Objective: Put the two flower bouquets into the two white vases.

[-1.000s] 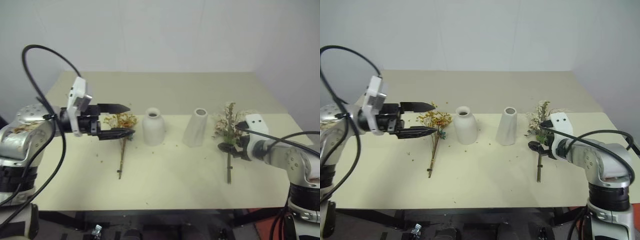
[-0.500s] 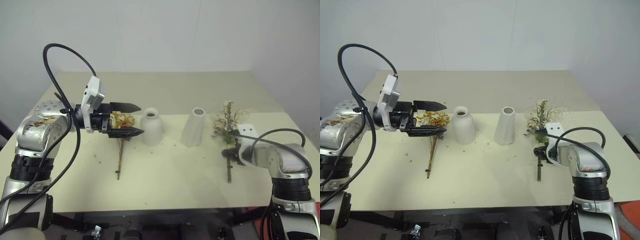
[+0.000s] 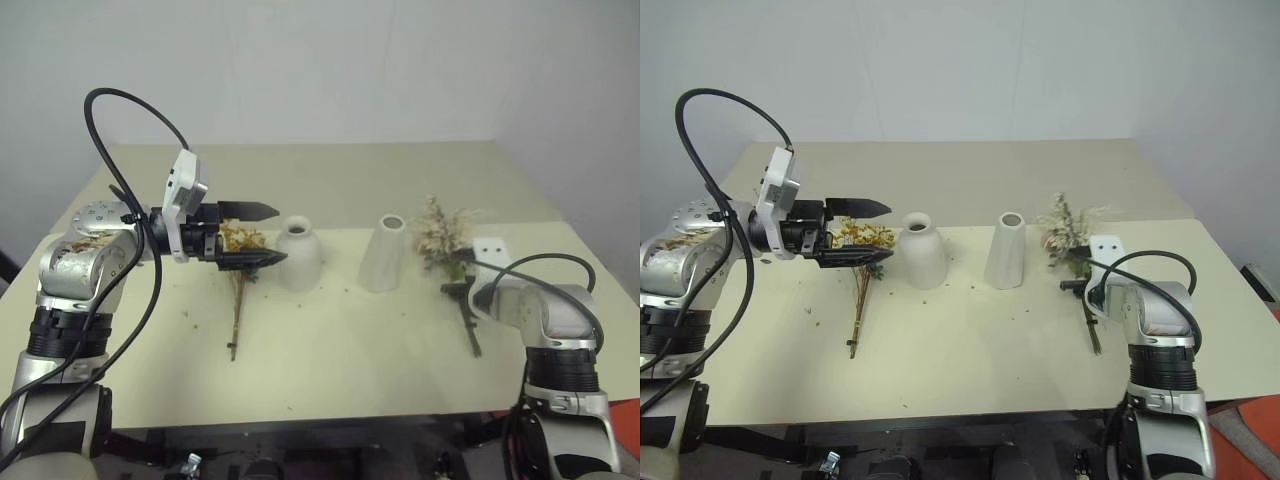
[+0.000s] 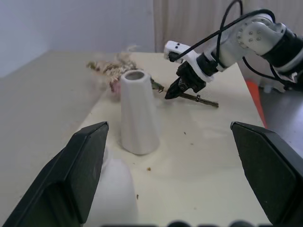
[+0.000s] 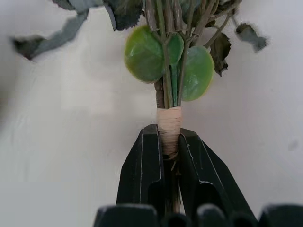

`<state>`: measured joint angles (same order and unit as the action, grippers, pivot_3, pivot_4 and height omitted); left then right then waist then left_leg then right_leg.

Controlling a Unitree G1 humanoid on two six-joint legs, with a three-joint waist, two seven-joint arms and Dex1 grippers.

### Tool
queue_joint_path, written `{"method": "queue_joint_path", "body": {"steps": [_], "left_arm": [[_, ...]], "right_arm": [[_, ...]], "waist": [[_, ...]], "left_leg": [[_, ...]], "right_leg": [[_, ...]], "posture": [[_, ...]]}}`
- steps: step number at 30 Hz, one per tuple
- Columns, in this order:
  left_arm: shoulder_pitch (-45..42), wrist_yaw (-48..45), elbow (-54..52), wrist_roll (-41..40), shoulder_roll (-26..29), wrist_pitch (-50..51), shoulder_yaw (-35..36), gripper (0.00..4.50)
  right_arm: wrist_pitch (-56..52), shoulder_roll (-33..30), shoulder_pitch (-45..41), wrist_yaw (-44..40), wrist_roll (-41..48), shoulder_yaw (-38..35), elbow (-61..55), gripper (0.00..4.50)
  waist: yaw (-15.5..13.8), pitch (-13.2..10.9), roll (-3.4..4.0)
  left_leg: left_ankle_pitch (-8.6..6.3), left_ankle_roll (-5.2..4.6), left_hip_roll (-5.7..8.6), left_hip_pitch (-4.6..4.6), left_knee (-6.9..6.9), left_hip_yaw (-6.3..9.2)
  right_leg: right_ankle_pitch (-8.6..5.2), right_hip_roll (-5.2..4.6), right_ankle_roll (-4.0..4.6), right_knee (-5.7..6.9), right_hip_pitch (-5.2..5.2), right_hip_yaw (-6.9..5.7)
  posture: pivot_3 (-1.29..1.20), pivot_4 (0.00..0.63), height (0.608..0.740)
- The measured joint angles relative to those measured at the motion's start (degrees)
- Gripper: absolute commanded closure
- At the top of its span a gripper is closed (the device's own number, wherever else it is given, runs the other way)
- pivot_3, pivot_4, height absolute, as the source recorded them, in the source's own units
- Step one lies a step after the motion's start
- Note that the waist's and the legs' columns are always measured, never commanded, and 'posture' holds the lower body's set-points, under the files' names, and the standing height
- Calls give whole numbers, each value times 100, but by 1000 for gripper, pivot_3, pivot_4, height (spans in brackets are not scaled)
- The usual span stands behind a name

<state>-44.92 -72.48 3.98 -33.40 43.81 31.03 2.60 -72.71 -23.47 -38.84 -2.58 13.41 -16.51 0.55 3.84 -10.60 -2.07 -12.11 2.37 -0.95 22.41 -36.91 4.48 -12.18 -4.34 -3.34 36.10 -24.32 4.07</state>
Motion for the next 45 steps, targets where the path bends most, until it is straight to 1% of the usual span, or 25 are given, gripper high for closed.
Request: {"method": "queue_joint_path", "body": {"steps": [3, 5, 7, 12, 15, 21, 24, 36, 45], "left_arm": [[0, 145, 6, -32, -80, 3, 100, 0], [0, 194, 9, -37, -108, 9, 106, 0], [0, 221, 14, -58, -119, 27, 136, 0], [0, 291, 28, -193, -134, 166, 305, 0], [21, 343, 20, -253, -134, 195, 327, 0], [125, 434, -118, -270, -114, 251, 352, 0], [224, 441, -204, -271, -89, 269, 361, 0], [255, 476, -317, -277, -31, 301, 426, 0], [261, 497, -323, -277, -27, 302, 429, 0]], "right_arm": [[997, 436, -152, 381, -14, -646, -75, 4269], [1711, 581, -172, 401, 54, -793, -212, 4269], [2188, 705, -288, 343, 167, -901, -273, 4269], [3733, 951, -526, -306, 607, -836, -512, 4269], [4411, 1047, -576, -869, 870, -602, -568, 4269], [5141, 1122, -581, -1671, 1015, 188, -574, 4269], [5406, 1271, -582, -1821, 1042, 363, -564, 4269], [6196, 1448, -753, -1850, 1032, 466, 107, 4269], [6503, 1490, -732, -1864, 933, 515, 451, 4269]], "waist": [[13, 0, 0], [16, -2, 3], [29, -4, 6], [27, -7, 12], [28, -8, 13], [23, -11, 18], [18, -11, 19], [22, -13, 21], [21, -13, 22]], "left_leg": [[0, 0, -1, 0, 3, 0], [0, 0, 0, 2, 5, 0], [0, 0, 0, 3, 5, -1], [0, 0, -2, -1, 7, 1], [0, 0, -2, -2, 6, 0], [0, 0, -2, -2, 7, 1], [0, 0, -2, -2, 7, 1], [0, 0, -2, -3, 7, 1], [0, 0, -2, -2, 7, 1]], "right_leg": [[0, 1, 0, -2, -1, 1], [0, 0, 0, -3, -2, 0], [1, -1, 2, -4, -3, 2], [1, 2, 1, -1, -2, 1], [1, 1, 1, -1, -1, 1], [2, 2, 4, 1, -2, 1], [5, 1, 8, 1, -2, 1], [16, 2, 28, 1, -3, 0], [16, 2, 28, 1, -3, 0]], "posture": [[0, 150, 740], [0, 150, 740], [0, 150, 740], [0, 150, 740], [0, 150, 740], [0, 150, 740], [0, 150, 740], [0, 150, 740], [0, 150, 740]]}}
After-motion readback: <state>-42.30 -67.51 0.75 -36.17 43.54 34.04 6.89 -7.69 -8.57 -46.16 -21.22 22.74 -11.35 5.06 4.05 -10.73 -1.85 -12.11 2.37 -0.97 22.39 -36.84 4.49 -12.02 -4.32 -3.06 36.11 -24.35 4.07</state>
